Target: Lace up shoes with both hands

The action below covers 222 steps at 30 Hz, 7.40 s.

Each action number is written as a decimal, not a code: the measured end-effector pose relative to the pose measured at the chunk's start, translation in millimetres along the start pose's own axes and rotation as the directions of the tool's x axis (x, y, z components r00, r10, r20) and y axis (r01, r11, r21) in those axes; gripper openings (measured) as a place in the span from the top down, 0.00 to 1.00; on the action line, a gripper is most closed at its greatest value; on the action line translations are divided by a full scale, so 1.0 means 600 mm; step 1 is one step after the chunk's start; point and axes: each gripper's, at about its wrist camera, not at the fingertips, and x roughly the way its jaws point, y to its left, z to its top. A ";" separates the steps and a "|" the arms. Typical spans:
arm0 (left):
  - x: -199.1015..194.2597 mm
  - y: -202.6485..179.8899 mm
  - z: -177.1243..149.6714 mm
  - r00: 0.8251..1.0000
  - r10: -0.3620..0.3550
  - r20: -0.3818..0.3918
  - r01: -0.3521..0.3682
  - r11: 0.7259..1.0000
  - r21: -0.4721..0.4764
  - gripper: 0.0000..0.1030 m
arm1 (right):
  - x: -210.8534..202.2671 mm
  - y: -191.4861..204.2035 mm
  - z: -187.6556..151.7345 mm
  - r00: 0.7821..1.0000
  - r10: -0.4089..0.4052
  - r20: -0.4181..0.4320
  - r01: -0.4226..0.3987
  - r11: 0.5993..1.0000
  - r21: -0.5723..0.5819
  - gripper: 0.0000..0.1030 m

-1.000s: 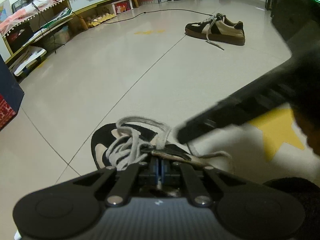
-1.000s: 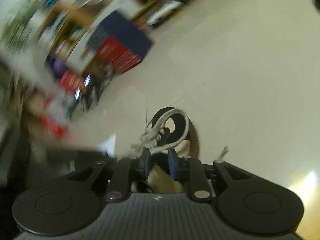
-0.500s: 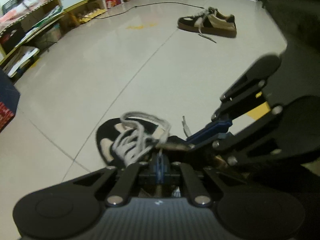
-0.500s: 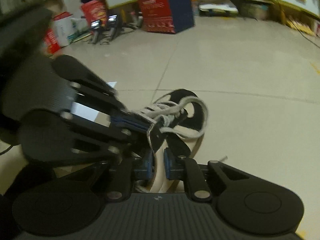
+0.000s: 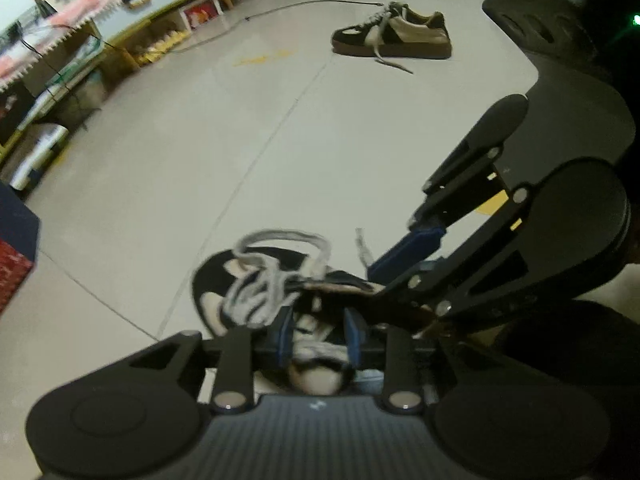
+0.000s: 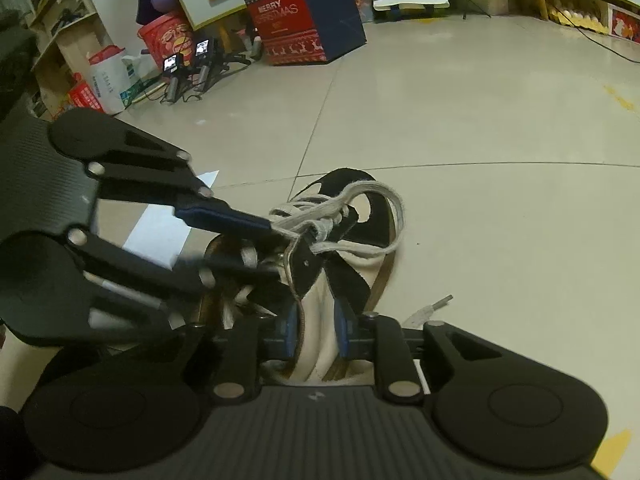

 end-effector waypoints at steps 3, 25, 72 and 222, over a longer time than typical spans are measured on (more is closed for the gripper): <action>0.010 0.007 0.001 1.000 -0.013 -0.013 0.013 1.000 -0.014 0.74 | 0.001 0.001 0.001 1.000 0.008 -0.001 -0.008 1.000 0.001 0.80; 0.050 0.010 0.018 0.998 -0.048 -0.049 0.051 0.996 0.067 0.97 | 0.017 0.022 0.016 0.999 -0.031 -0.031 0.028 0.995 -0.094 0.88; -0.130 0.101 -0.231 0.998 0.063 0.003 -0.060 0.957 -0.283 0.97 | -0.012 -0.077 0.089 0.997 0.076 0.020 -0.079 0.967 0.241 0.76; -0.072 0.015 -0.082 0.939 0.286 0.192 -0.242 0.944 -0.226 0.99 | 0.003 0.076 0.032 0.972 -0.231 0.037 0.234 0.950 -0.208 0.97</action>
